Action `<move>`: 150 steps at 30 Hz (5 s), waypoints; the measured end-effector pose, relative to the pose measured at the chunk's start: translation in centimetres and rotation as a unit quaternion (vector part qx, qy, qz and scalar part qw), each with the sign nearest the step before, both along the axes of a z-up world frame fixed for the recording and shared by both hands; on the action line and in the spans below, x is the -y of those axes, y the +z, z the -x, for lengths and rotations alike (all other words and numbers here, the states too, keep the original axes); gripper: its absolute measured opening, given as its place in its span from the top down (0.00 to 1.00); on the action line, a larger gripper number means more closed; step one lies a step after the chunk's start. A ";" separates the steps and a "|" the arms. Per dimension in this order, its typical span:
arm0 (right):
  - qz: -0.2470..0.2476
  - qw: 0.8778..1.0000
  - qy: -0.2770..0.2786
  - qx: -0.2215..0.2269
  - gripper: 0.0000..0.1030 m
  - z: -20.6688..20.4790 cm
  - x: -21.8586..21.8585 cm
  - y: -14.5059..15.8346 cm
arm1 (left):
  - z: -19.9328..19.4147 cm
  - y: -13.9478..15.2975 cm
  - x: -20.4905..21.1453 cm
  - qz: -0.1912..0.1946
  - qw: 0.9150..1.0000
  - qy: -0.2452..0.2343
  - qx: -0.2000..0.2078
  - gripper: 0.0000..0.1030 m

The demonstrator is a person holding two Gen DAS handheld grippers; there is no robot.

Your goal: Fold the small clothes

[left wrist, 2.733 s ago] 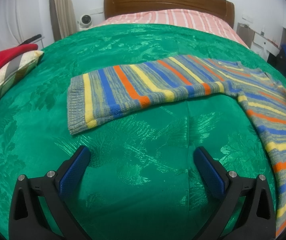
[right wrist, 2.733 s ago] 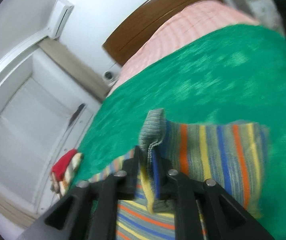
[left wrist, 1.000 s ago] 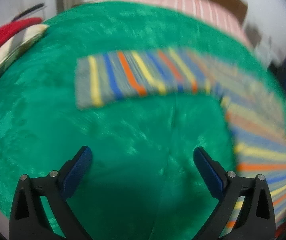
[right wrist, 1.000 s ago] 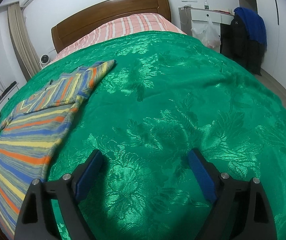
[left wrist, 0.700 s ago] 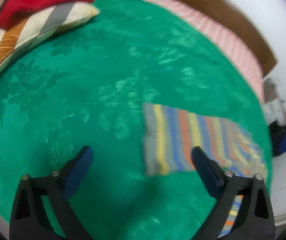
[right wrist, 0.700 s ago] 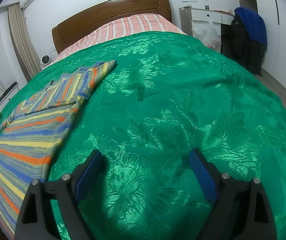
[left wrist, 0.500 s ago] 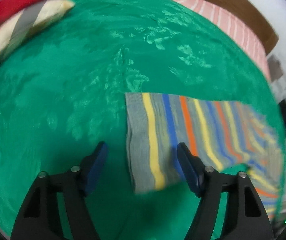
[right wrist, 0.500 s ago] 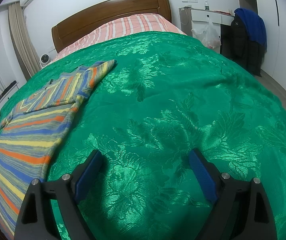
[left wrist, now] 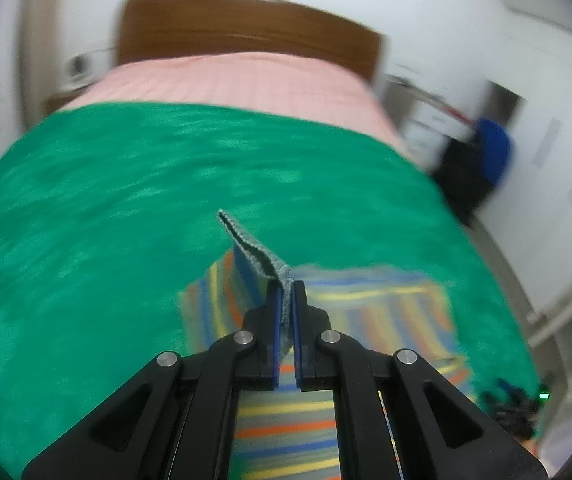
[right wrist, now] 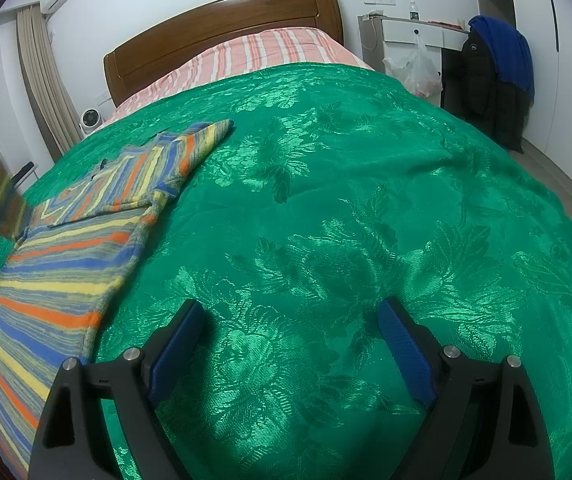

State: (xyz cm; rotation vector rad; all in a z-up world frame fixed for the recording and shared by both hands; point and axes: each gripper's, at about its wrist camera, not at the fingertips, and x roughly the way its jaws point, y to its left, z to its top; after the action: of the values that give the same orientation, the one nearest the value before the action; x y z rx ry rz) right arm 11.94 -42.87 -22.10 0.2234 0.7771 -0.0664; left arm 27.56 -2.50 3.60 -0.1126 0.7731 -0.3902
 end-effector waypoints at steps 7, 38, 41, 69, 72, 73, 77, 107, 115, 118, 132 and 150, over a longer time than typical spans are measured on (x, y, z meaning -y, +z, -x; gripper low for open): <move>-0.001 1.000 0.000 0.001 0.14 0.0 0.0 0.0 | -1.0 -6.3 10.8 -0.015 0.996 -0.067 -0.055 0.26; -0.008 1.000 0.001 0.010 0.13 0.1 0.0 -0.1 | 11.8 -20.6 -15.4 -0.119 0.972 0.201 -0.027 0.01; -0.009 1.000 0.000 0.011 0.13 0.1 0.0 0.0 | 11.9 -20.5 -15.3 -0.123 0.971 0.204 -0.021 0.00; -0.016 1.000 0.001 0.020 0.13 0.5 0.2 0.0 | 12.4 -20.6 -14.9 -0.127 0.970 0.207 -0.007 0.00; -0.016 1.000 0.001 0.020 0.13 0.5 0.2 0.0 | 12.4 -20.6 -14.9 -0.127 0.970 0.208 -0.007 0.00; -0.016 1.000 0.001 0.020 0.13 0.5 0.2 0.0 | 12.4 -20.6 -14.9 -0.127 0.970 0.208 -0.007 0.00; -0.016 1.000 0.000 0.020 0.13 0.5 0.2 0.0 | 12.4 -20.6 -14.9 -0.127 0.970 0.208 -0.007 0.00; -0.015 1.000 -0.001 0.021 0.13 0.6 0.1 0.0 | 12.3 -20.7 -14.9 -0.127 0.970 0.208 -0.006 0.00; -0.015 1.000 -0.001 0.021 0.13 0.7 0.1 0.0 | 12.3 -20.7 -14.9 -0.126 0.970 0.208 -0.006 0.00; -0.014 1.000 -0.001 0.021 0.13 0.7 0.1 0.0 | 12.3 -20.7 -14.9 -0.126 0.970 0.208 -0.006 0.00; -0.014 1.000 -0.001 0.021 0.13 0.7 0.1 0.0 | 12.2 -20.8 -14.9 -0.126 0.970 0.208 -0.006 0.00; -0.013 1.000 -0.002 0.019 0.13 0.7 0.1 0.0 | 12.1 -20.7 -15.1 -0.121 0.971 0.206 -0.010 0.00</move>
State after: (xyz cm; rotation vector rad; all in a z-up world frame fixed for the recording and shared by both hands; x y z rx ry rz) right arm 11.26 -42.93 -22.13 0.2496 0.7405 -0.0554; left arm 15.47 12.56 -17.08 -0.0472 0.7898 0.1013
